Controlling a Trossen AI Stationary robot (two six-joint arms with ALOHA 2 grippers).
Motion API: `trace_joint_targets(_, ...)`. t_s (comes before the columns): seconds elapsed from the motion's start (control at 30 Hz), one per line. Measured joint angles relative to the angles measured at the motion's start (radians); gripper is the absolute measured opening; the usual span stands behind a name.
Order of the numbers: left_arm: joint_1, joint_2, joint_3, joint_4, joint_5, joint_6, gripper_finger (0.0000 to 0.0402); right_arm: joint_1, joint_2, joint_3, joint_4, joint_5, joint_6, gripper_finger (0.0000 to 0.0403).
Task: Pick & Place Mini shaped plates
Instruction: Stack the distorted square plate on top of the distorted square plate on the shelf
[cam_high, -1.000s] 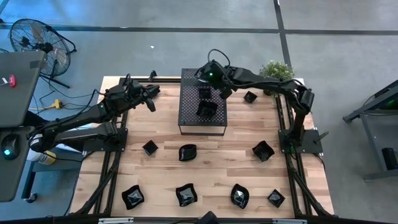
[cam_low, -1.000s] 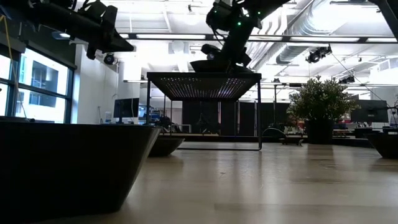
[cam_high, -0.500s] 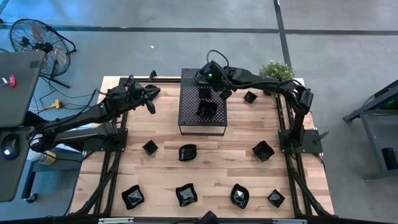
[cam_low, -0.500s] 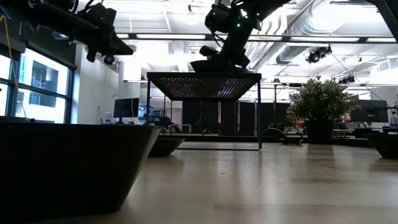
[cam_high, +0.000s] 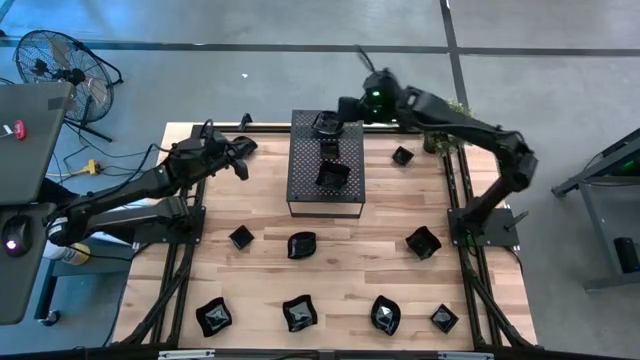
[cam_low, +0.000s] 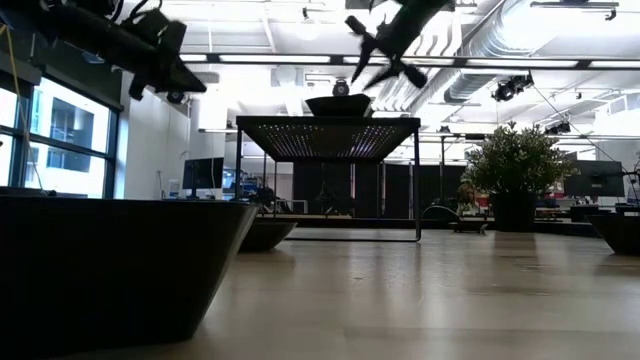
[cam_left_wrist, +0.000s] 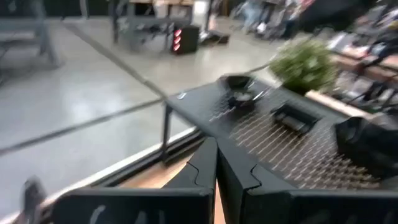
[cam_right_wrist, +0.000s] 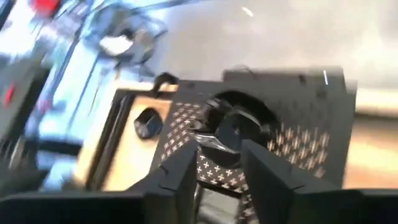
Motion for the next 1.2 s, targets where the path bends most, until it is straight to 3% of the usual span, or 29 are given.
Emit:
trace_joint_targets(0.07, -0.001, 0.018, 0.000, -0.010, 0.016, -0.053, 0.0000, 0.007, -0.058, -0.057, 0.058, -0.052, -0.170, 0.0070)
trace_joint_targets(0.2, -0.001, 0.062, 0.001, 0.004, 0.187, -0.072, 0.0000, 0.012, -0.173, -0.269, 0.314, -0.192, -0.367, 0.0008)
trace_joint_targets(0.3, -0.001, 0.098, 0.029, -0.068, 0.311, -0.072, 0.0000, 0.011, -0.255, -0.438, 0.507, -0.236, -0.433, 0.0019)
trace_joint_targets(0.4, -0.008, 0.133, 0.096, -0.211, 0.372, -0.043, 0.0000, 0.011, -0.332, -0.574, 0.618, -0.239, -0.440, 0.0022)
trace_joint_targets(0.53, -0.086, 0.173, 0.219, -0.483, 0.376, 0.013, 0.0000, 0.010, -0.421, -0.695, 0.637, -0.227, -0.453, 0.0005)
trace_joint_targets(0.7, -0.263, 0.205, 0.307, -0.724, 0.367, -0.022, 0.0000, 0.010, -0.517, -0.789, 0.654, -0.220, -0.466, 0.0009)
trace_joint_targets(1.0, -0.575, 0.223, 0.313, -0.887, 0.286, -0.312, 0.0000, 0.008, -0.626, -0.865, 0.691, -0.200, -0.486, 0.0011)
trace_joint_targets(1.2, -0.636, 0.289, 0.313, -1.007, 0.213, -0.608, 0.0029, -0.016, -0.632, -0.865, 0.693, -0.198, -0.493, 0.0011)
